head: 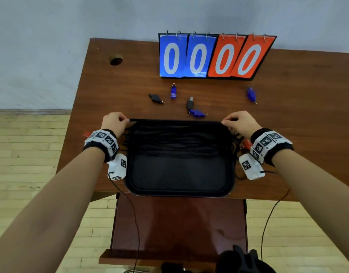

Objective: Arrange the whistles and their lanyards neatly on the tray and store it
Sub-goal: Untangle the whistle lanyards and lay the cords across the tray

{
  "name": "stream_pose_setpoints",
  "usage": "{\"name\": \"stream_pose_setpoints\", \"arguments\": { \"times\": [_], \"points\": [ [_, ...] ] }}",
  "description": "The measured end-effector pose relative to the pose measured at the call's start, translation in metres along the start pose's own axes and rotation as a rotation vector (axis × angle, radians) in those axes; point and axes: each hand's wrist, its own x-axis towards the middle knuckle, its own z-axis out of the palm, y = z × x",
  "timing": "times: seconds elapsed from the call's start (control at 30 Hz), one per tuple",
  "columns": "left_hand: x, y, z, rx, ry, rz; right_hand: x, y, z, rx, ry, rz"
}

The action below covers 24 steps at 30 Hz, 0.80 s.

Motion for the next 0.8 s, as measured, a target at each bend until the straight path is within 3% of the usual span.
{"name": "stream_pose_setpoints", "arguments": {
  "times": [0.2, 0.4, 0.8],
  "points": [
    [0.001, 0.015, 0.001, -0.037, 0.004, 0.029, 0.005, 0.009, -0.007, 0.056, 0.129, 0.077],
    [0.003, 0.004, 0.010, -0.067, -0.026, -0.015, 0.015, 0.017, 0.005, 0.006, 0.112, 0.152],
    [0.006, -0.010, 0.017, -0.180, 0.065, -0.056, 0.014, 0.030, 0.024, 0.053, 0.230, 0.082]
  ]
}}
